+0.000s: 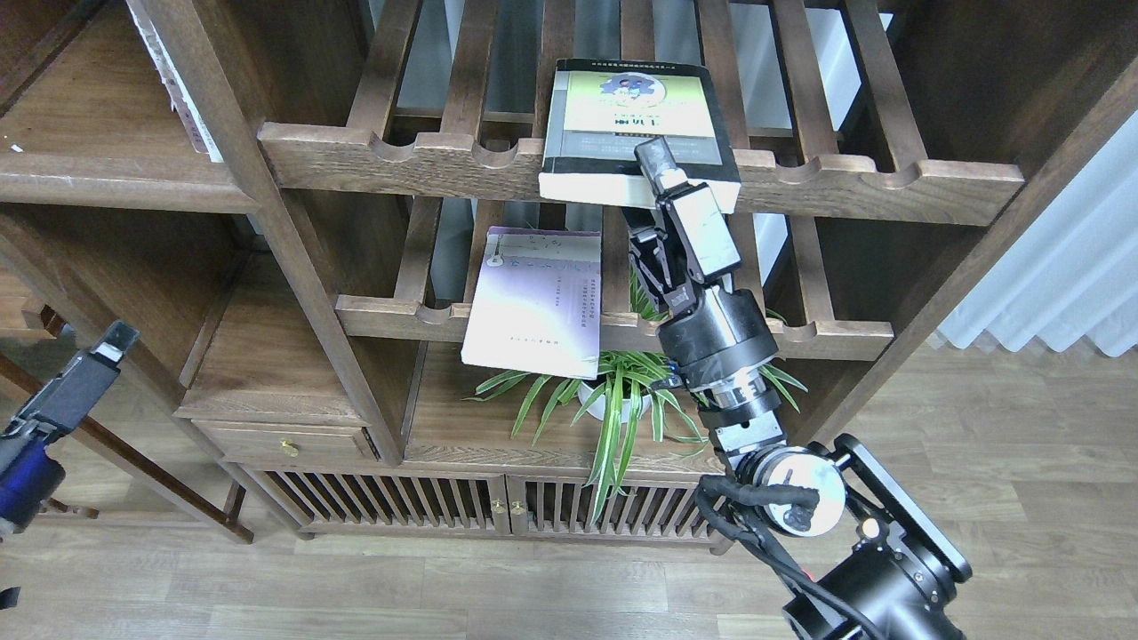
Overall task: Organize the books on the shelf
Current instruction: 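Reach the right gripper up to the white book on the upper shelf, then grasp the white book and pull it down off the upper shelf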
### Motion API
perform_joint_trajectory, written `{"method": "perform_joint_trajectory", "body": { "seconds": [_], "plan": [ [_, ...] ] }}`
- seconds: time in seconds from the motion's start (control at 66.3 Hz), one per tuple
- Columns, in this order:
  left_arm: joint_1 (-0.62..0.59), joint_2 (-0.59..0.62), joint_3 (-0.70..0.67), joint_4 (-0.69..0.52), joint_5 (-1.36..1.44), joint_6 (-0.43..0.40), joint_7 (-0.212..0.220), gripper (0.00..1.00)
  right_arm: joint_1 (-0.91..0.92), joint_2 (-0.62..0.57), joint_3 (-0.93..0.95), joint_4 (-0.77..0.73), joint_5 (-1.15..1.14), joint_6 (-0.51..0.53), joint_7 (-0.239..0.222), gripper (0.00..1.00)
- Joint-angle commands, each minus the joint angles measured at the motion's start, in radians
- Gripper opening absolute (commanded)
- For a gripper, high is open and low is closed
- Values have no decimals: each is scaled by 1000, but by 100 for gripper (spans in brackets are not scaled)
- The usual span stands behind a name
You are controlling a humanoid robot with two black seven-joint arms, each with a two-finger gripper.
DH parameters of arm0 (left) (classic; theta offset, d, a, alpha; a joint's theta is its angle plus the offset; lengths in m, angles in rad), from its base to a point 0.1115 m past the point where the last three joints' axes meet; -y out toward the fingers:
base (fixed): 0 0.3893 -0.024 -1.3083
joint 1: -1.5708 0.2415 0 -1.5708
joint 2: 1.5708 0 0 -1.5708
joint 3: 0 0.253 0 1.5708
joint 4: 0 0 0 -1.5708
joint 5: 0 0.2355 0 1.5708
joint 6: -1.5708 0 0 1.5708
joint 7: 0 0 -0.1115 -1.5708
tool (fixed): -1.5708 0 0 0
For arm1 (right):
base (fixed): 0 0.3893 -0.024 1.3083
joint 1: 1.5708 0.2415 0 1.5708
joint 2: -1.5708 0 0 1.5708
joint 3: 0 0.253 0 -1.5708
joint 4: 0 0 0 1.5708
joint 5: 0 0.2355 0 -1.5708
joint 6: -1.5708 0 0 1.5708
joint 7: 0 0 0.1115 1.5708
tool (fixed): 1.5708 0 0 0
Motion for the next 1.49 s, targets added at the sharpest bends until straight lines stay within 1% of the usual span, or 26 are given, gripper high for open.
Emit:
{"method": "perform_joint_trajectory", "body": {
  "seconds": [0.0,0.121,0.226,0.302,0.362,0.528,0.589,0.604,0.619,0.724,0.86,0.921,0.936,0.966,0.996,1.011,1.237,1.343,1.358,1.479],
  "plan": [
    [1,0,-1,0,0,0,0,100,12,0,12,-1,2,4,0,78],
    [0,0,-1,0,0,0,0,100,10,0,17,-1,2,10,2,67],
    [0,0,-2,6,0,0,-2,100,10,0,17,-1,2,8,2,62],
    [-2,0,-4,8,0,0,-2,100,7,0,12,-1,-1,8,0,56],
    [-2,0,-5,8,0,0,-2,100,3,0,12,-1,-1,4,0,46],
    [-2,0,-8,8,0,0,-2,100,1,0,12,-1,-1,5,0,33],
    [-2,0,-8,9,0,0,-2,100,0,0,12,1,-1,13,0,24],
    [-2,0,-8,9,0,0,-2,100,-2,0,12,1,0,16,0,22],
    [-2,0,-8,12,0,0,-2,100,-7,0,12,2,0,36,2,16],
    [-2,0,-8,18,0,0,-2,100,-26,0,5,7,-1,82,2,9],
    [-2,0,-7,32,-5,0,-3,100,-60,0,5,15,-1,148,2,9],
    [-2,0,-7,35,-5,0,-3,100,-77,0,6,15,-1,208,2,9],
    [-2,0,-7,37,-5,0,-3,100,-89,0,6,15,-1,244,0,8],
    [-2,0,-7,38,-5,0,-3,100,-97,0,6,15,-1,268,-1,8],
    [-2,0,-7,40,-6,0,-3,100,-112,0,6,16,-1,301,-1,6],
    [-4,0,-7,40,-6,0,-3,100,-128,0,6,19,-1,304,-1,5],
    [-4,-2,-8,43,-25,0,-5,100,-280,0,9,30,-1,304,-6,4],
    [-5,-2,-7,58,-29,0,-5,100,-341,-51,15,33,-1,304,-7,4],
    [-7,-2,-5,64,-31,0,-5,100,-376,-67,20,33,-1,304,-7,4],
    [-7,-2,2,66,-31,0,-3,100,-447,-80,63,33,-1,304,-7,3]
  ]
}}
